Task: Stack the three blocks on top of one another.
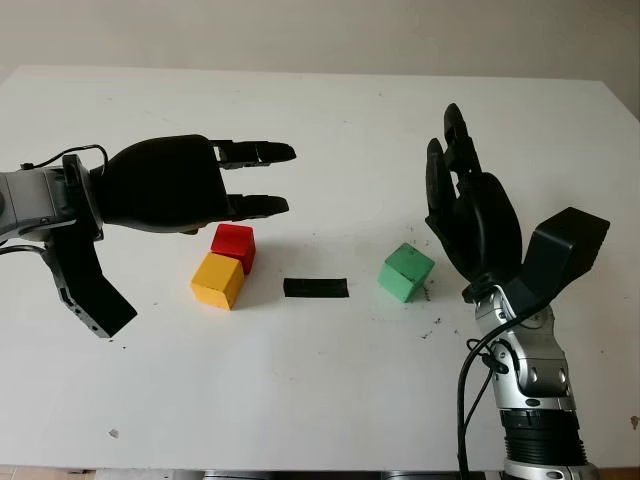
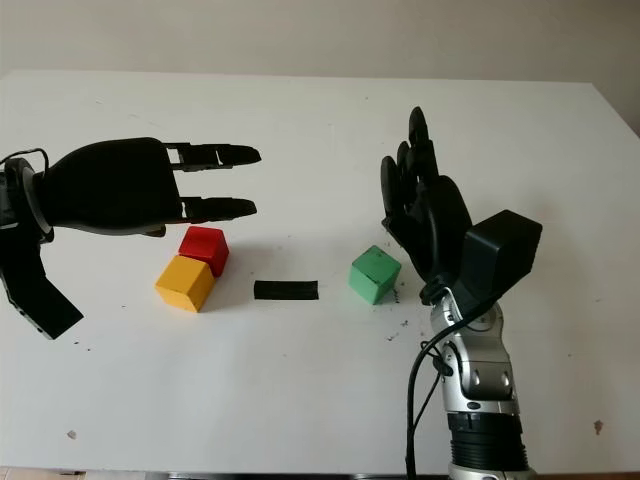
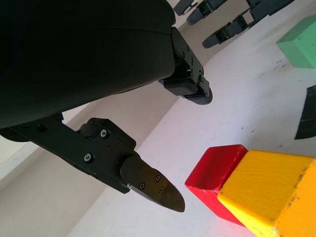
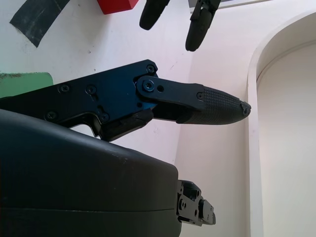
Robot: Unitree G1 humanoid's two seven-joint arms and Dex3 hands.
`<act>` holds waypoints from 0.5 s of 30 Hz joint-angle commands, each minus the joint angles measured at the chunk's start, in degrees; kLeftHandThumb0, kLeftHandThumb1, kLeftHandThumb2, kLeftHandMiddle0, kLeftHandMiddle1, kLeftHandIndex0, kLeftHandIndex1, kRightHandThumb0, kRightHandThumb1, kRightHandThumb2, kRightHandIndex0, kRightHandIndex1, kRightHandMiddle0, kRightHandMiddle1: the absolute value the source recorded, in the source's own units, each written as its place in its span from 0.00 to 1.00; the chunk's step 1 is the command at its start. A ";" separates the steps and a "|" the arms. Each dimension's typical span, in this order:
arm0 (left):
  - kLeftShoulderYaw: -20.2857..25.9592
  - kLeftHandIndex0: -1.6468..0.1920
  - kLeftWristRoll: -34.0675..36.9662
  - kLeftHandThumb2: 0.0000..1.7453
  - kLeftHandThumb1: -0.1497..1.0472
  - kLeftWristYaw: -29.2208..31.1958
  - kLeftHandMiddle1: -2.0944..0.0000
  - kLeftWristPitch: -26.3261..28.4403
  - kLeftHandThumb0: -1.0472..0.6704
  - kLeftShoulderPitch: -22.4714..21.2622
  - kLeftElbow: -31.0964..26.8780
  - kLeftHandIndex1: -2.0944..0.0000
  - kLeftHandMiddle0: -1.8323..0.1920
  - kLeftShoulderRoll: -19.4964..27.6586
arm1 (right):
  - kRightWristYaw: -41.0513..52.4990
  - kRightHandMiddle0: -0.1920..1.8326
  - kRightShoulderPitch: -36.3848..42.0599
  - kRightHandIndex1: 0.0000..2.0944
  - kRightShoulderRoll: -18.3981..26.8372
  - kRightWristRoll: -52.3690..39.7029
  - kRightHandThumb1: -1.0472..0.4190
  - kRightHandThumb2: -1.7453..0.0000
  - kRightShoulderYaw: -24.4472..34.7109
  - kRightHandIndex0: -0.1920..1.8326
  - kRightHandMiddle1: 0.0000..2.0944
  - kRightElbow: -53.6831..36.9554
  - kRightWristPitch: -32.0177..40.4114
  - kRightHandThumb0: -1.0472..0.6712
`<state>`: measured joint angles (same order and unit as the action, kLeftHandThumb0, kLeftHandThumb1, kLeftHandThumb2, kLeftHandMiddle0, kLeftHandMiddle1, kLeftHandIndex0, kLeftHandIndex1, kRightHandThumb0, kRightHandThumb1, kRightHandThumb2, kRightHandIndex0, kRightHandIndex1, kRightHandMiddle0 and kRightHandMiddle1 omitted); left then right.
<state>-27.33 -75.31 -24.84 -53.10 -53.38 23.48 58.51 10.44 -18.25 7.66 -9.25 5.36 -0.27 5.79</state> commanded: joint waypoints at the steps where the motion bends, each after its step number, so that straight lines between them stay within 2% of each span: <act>1: -0.60 0.62 -0.08 0.03 0.72 -1.24 0.97 -0.46 0.41 0.52 -0.19 0.95 0.84 1.00 | 0.19 0.00 -0.60 0.00 0.14 -0.21 0.00 0.67 0.11 0.00 0.00 -0.20 -0.62 0.19; 7: -1.53 0.63 -0.66 0.03 0.73 -0.37 0.97 -0.54 0.40 0.97 -0.25 0.96 0.84 0.95 | 0.09 0.00 -0.65 0.00 0.26 -0.03 0.00 0.66 0.10 0.00 0.00 -0.03 -0.76 0.19; 11: -3.18 0.60 -1.85 0.03 0.72 -2.55 0.97 -0.68 0.40 0.15 2.70 0.95 0.83 0.04 | -0.10 0.00 -0.65 0.00 0.11 -0.13 0.00 0.67 0.22 0.00 0.00 -0.08 -0.82 0.19; 15: -5.23 0.62 -4.90 0.04 0.74 -3.73 0.98 0.86 0.39 -0.75 3.73 0.96 0.85 -0.27 | -0.25 0.00 -0.55 0.00 0.04 -0.13 0.00 0.67 0.21 0.00 0.00 -0.22 -0.78 0.19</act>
<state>-31.60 -79.50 -27.94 -52.69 -52.77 26.81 58.39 10.26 -18.29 7.65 -9.36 5.37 -0.11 5.78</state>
